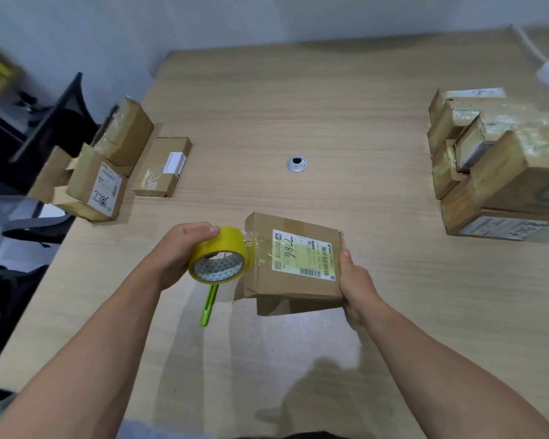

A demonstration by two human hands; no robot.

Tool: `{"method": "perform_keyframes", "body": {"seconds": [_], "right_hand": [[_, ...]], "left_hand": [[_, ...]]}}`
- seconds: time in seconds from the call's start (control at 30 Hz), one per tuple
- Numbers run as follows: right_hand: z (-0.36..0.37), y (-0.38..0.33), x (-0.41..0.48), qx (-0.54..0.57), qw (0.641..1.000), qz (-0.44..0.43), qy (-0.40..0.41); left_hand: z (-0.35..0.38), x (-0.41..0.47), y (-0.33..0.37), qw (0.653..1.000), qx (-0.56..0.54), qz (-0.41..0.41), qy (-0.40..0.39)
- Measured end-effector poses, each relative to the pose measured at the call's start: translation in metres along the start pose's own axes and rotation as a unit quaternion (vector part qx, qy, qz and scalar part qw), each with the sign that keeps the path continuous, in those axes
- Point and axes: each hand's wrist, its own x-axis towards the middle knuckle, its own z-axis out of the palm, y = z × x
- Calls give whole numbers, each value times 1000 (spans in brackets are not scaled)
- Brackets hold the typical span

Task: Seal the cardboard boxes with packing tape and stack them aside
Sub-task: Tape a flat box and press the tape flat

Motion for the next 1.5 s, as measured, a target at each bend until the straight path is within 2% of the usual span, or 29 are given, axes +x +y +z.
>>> {"method": "perform_keyframes", "body": {"seconds": [0.13,0.37,0.47,0.57,0.67,0.87,1.07,1.27,1.37,1.43,1.5], "right_hand": [[5,1,0,-49,998,-13,23],[23,-15,-4,-207,976,-45,42],[28,-21,-14,-198,979,-56,1],[30,-30,-30,-202,971,-116,-55],[42,-33,-35,-219,952,-208,-43],[51,-49,-47,-134,949,-275,-81],[45,-58,-45,-151,930,-318,-108],[54,-51,-35,-140,932,-288,-170],[49,-61,-40,-127,922,-326,-163],[44,-70,-40,-90,921,-345,-158],[44,-74,-41,-13,935,-315,-160]], "left_hand": [[0,-2,13,999,29,22,-17],[-8,-9,46,994,87,48,-46],[-4,-13,64,987,138,62,-57],[4,-15,82,978,182,73,-69],[15,-14,96,970,220,84,-63],[44,-13,113,955,278,94,-49],[61,-15,127,946,305,93,-60],[85,-18,133,918,379,101,-54],[94,-19,136,911,397,105,-44],[98,-20,137,916,385,104,-49],[104,-21,138,917,381,108,-54]]}}
